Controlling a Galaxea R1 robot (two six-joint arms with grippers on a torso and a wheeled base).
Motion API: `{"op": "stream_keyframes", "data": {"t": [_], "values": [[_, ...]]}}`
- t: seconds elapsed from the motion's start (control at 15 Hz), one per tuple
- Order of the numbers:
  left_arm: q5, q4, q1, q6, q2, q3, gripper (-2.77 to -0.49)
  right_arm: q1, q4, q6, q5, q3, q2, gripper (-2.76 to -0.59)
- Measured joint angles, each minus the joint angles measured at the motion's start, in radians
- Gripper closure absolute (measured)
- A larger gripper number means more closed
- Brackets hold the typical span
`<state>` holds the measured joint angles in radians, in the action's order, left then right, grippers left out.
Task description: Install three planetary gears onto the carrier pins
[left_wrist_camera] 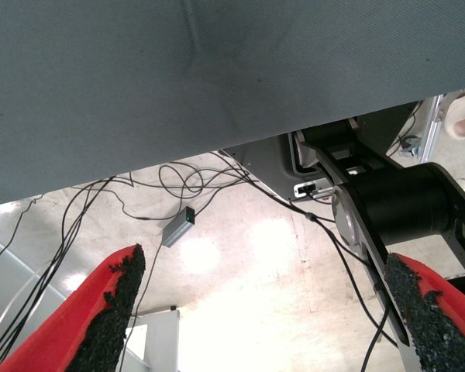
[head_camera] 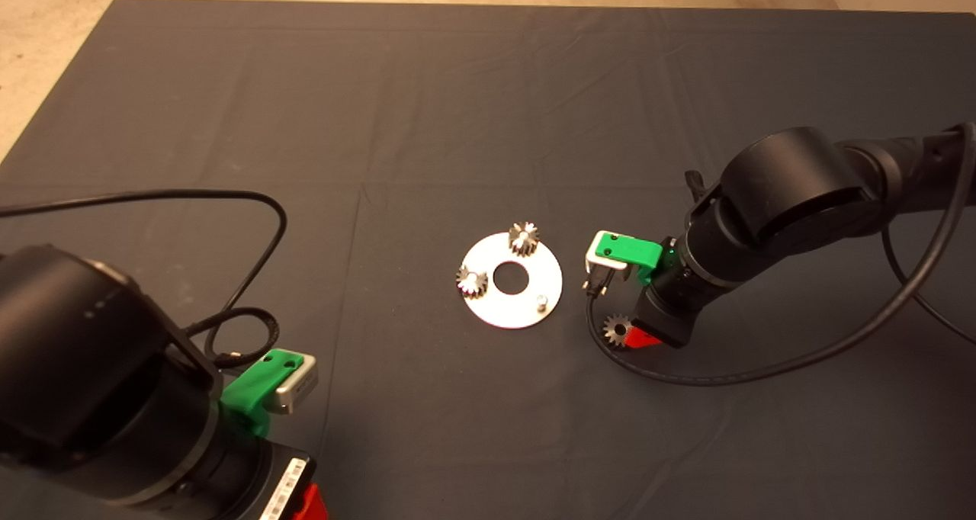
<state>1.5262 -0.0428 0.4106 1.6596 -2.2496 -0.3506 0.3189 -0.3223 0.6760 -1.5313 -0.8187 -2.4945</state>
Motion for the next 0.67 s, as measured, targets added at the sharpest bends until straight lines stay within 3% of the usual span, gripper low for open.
{"op": "stream_keyframes", "data": {"t": [0.2,0.33,0.67], "values": [[0.000,0.010,0.000,-0.004,0.000,0.000,-2.19,-0.026,-0.019,-0.025,0.001,0.000,0.007,-1.74],[0.000,0.014,0.000,-0.005,0.000,0.000,-2.19,-0.061,-0.048,-0.052,0.001,0.000,0.017,-1.74],[0.000,0.021,0.000,-0.008,0.000,0.000,-2.19,-0.078,-0.077,-0.070,0.001,0.000,0.017,-1.74]]}}
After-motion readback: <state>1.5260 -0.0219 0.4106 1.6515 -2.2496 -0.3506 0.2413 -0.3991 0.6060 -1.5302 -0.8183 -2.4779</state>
